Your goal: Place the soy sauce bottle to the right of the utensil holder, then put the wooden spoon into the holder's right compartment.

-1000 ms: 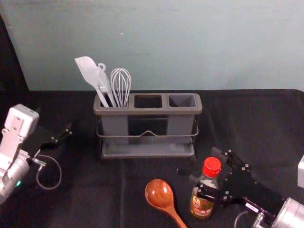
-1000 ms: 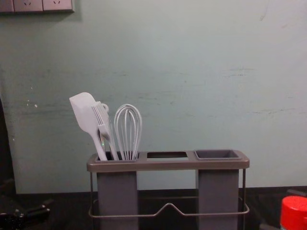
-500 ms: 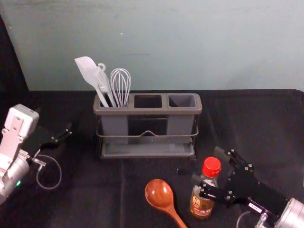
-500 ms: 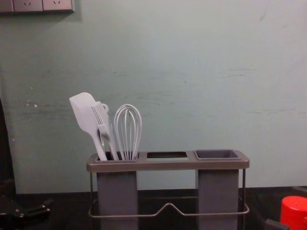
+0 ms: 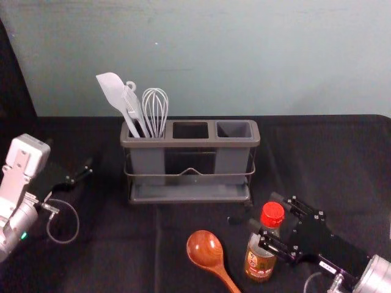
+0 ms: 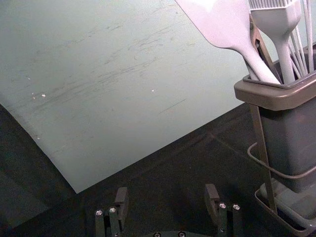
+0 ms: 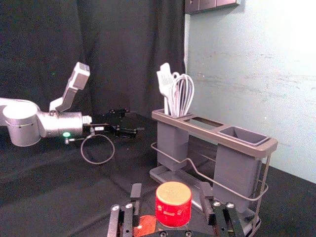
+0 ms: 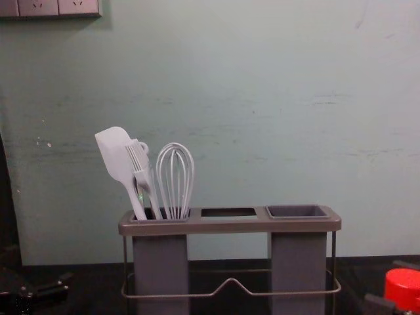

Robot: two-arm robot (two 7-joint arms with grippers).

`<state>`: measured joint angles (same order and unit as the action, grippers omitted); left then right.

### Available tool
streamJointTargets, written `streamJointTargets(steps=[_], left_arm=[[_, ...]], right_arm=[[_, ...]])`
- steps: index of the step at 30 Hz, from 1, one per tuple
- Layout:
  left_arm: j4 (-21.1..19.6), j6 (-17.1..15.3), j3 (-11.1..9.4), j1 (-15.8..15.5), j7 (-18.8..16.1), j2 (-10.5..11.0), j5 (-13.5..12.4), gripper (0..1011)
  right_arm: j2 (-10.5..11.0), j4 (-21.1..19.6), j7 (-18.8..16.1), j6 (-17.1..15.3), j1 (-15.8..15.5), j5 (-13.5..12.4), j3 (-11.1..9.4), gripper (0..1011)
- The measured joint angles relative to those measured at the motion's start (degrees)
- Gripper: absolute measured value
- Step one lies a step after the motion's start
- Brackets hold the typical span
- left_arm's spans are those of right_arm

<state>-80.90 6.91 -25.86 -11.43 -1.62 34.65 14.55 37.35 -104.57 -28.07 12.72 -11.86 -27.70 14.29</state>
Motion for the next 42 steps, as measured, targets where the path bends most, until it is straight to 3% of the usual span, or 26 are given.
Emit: streamJointTargets(steps=[13, 21, 28, 33, 42], left_arm=[[0.0, 0.0, 0.0, 0.0, 0.0, 0.0, 0.0, 1011], [0.0, 0.0, 0.0, 0.0, 0.0, 0.0, 0.0, 1011], [0.0, 0.0, 0.0, 0.0, 0.0, 0.0, 0.0, 1012], [0.0, 0.0, 0.0, 0.0, 0.0, 0.0, 0.0, 1011], [0.0, 0.0, 0.0, 0.0, 0.0, 0.0, 0.0, 1012]], right_arm=[[-1.4, -0.2, -0.9, -0.6, -0.8, 0.7, -1.8, 381], [-1.5, -0.3, -0.9, -1.2, -0.4, 0.1, -4.7, 381], [-1.8, 2.0, -0.8, -3.2, 3.0, -1.3, -6.8, 381], [-2.6, 5.2, -0.5, -4.8, 6.7, -1.5, -6.6, 381], [-5.1, 12.5, -0.4, -5.4, 14.3, 0.1, -4.5, 381]])
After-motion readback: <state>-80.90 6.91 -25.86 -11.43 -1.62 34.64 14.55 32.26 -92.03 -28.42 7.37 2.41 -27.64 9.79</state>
